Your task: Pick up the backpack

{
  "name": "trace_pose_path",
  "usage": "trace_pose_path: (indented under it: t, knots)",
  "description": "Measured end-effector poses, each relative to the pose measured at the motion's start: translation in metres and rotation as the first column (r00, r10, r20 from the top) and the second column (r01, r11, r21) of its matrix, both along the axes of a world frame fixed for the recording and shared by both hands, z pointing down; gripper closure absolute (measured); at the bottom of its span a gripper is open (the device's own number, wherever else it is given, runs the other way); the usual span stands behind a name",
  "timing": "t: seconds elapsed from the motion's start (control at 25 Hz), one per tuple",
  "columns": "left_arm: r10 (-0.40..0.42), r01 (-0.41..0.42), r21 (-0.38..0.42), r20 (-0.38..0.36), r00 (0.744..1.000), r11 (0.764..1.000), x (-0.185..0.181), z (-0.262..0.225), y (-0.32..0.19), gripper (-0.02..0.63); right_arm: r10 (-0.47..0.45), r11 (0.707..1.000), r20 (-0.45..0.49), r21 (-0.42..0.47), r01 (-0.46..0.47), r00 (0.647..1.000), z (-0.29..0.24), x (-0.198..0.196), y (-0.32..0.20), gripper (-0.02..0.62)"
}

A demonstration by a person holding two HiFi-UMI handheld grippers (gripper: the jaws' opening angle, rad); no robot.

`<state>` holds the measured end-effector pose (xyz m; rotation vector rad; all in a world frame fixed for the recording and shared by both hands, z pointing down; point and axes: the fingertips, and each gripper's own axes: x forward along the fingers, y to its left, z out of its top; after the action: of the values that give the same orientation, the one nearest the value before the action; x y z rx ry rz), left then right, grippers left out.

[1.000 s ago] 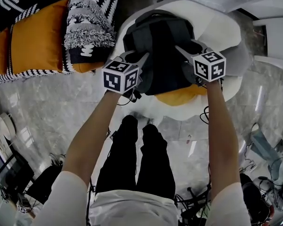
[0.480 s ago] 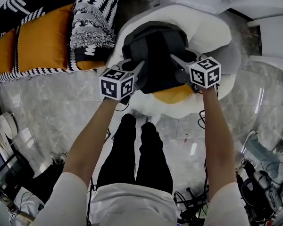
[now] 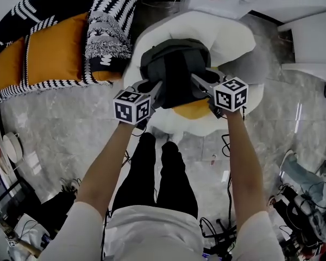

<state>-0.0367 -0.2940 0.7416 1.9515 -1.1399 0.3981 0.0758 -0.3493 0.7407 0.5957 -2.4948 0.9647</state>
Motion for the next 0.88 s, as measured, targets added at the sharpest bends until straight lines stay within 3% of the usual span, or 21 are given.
trace_pose_path:
  t: [0.36,0.88]
  knots:
    - [0.019,-0.019,-0.01,0.025,1.0,1.0,0.006,-0.03,0.025,0.569,0.054,0.998,0.062,-0.041,-0.052,0.997,-0.039,0.01,0.026,0.486]
    - [0.085,-0.085,-0.02,0.013,0.996,0.996,0.022,-0.069,0.06,0.571,0.114,0.993,0.074,-0.036,-0.111,0.991,-0.087,0.038,0.06,0.497]
